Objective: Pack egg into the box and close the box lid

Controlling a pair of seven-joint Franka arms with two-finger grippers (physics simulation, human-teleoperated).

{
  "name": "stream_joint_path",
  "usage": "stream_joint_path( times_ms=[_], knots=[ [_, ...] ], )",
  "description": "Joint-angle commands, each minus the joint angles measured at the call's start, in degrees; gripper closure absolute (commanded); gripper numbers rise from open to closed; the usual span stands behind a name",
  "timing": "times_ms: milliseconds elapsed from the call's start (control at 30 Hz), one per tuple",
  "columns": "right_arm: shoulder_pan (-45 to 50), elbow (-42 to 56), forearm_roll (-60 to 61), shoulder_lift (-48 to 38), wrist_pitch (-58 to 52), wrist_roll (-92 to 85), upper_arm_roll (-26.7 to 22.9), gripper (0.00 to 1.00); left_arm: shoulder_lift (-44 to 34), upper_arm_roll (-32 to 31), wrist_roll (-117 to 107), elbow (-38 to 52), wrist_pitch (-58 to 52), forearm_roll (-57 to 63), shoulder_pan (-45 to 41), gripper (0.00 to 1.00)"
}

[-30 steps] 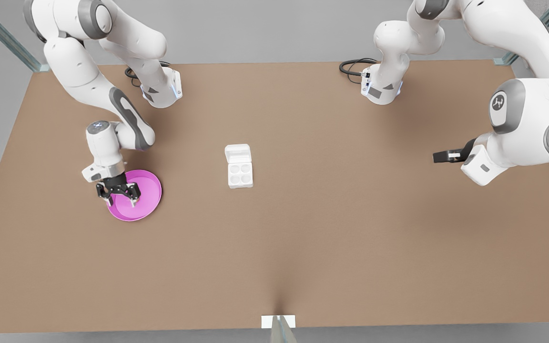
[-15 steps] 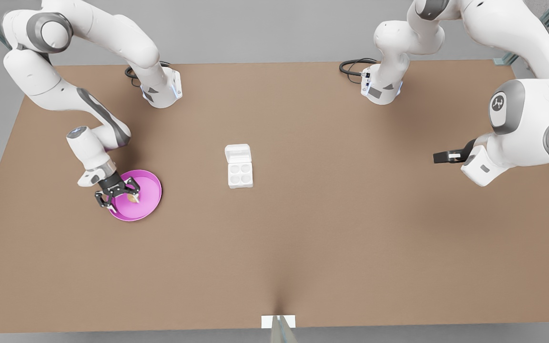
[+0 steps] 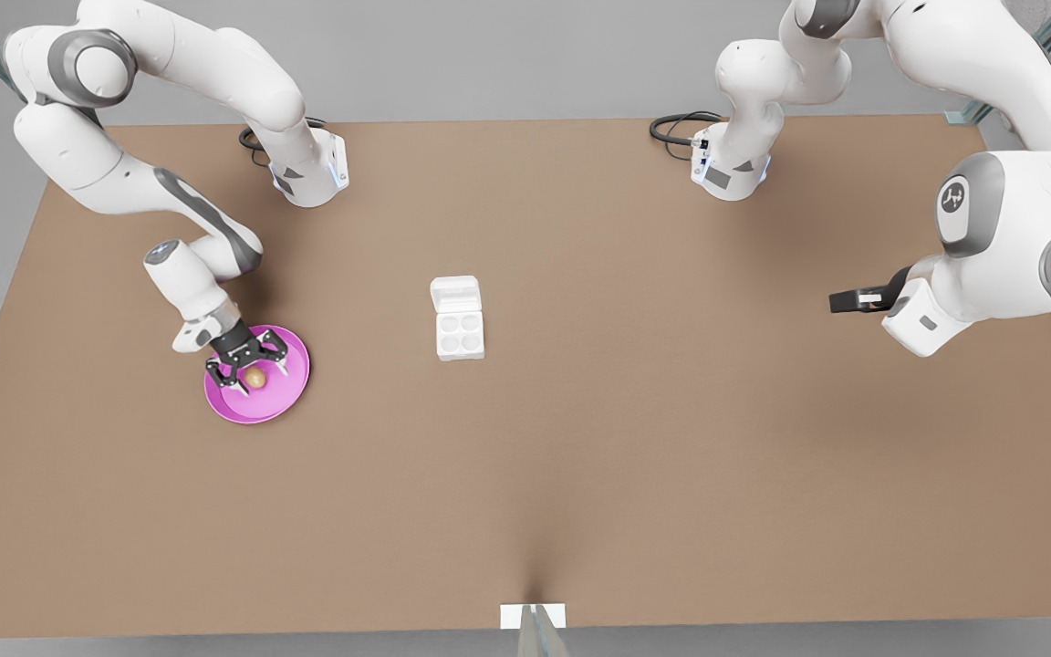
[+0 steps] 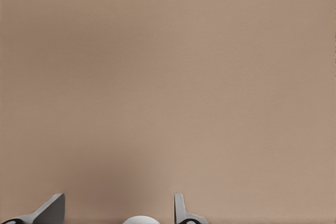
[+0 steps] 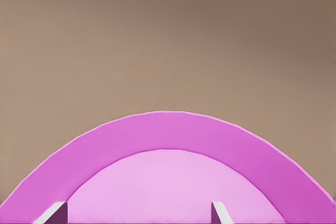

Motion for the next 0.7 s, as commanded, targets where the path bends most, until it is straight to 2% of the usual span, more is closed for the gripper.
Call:
stream_joint_path(
  times_ms=[0,100,367,667],
  knots=[
    [-0.12,-0.62,0.0,-0.84,-0.04,0.08,-0.43,0.0,0.0,0.0,0.0,0.0,0.0,0.04,0.0,0.0],
    [-0.82,-2.91,-0.97,-3.3,-0.04,0.08,-3.51,0.0,0.0,0.0,0.0,0.09,0.0,0.13,0.0,0.0],
    [-0.39,-2.03,0.26,2.06,0.05,-0.01,-3.34,0.0,0.0,0.0,0.0,0.09,0.0,0.04,0.0,0.0],
    [-0.21,-0.98,1.67,1.53,0.05,0.08,-2.55,0.01,0.17,0.0,0.0,0.09,0.53,0.13,0.0,0.0]
  ],
)
